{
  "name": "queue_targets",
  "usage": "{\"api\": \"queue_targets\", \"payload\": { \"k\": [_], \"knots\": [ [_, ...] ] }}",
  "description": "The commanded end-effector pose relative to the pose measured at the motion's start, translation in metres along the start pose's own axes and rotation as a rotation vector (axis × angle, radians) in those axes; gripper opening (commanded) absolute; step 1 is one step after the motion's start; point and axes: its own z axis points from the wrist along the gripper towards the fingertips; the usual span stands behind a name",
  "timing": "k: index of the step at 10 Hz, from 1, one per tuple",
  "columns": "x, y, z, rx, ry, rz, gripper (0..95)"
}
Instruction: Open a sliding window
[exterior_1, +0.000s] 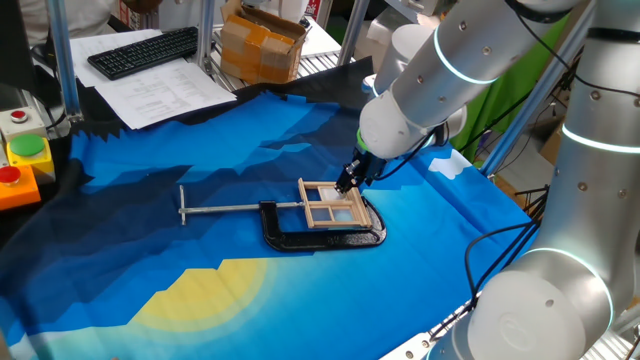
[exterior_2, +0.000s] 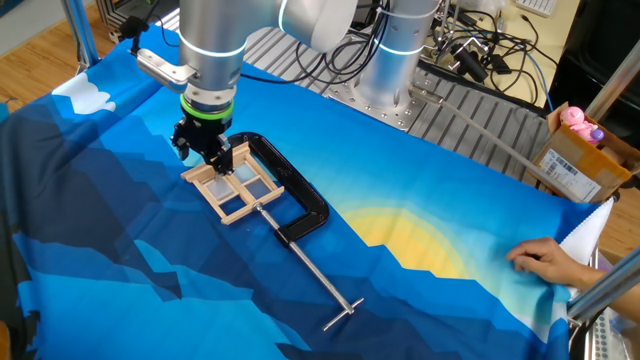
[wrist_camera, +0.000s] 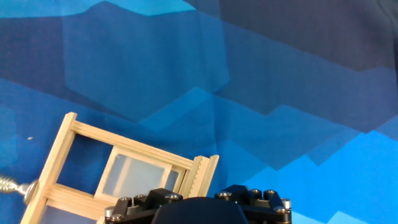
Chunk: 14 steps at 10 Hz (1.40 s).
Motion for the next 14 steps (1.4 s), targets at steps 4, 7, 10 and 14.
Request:
{"api": "queue_targets", "payload": {
  "k": [4,7,10,14],
  "knots": [
    [-0.0002,0.0006,0.0000,-0.081,0.069,0.031,76.0],
    [-0.0002,0.0006,0.0000,-0.086,0.070,0.048,76.0],
    [-0.0002,0.0006,0.0000,-0.083,0.069,0.046,76.0],
    [0.0004,0.0007,0.0017,-0.078,0.065,0.047,76.0]
  ]
}}
